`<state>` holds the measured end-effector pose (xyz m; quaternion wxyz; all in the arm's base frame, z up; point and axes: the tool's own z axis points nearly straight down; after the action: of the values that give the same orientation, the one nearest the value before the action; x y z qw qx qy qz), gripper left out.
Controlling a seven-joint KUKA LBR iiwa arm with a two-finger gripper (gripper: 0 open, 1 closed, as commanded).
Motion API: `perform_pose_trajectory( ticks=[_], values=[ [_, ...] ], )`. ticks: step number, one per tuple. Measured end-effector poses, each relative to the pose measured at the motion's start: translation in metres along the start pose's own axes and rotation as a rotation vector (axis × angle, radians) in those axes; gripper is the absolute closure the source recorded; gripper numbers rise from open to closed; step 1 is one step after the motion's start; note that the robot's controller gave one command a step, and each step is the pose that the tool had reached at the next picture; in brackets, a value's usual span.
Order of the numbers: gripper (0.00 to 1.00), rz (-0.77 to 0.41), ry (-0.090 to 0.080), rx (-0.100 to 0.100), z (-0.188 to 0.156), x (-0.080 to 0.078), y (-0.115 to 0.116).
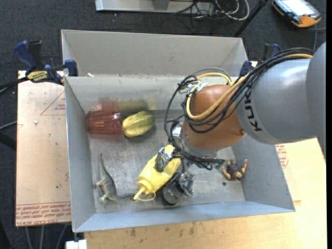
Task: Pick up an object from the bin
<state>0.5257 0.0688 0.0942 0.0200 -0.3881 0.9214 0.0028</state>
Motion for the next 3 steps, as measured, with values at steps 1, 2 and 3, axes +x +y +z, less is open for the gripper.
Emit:
perform_pose_trajectory(
  ticks=[1, 2, 3],
  values=[
    [1.0, 0.0, 0.0, 0.0, 0.0001, 0.0, 0.0],
    [1.0, 0.0, 0.0, 0.0, 0.0001, 0.0, 0.0],
    [1.0, 0.0, 0.0, 0.0, 0.0002, 0.0001, 0.0]
  ],
)
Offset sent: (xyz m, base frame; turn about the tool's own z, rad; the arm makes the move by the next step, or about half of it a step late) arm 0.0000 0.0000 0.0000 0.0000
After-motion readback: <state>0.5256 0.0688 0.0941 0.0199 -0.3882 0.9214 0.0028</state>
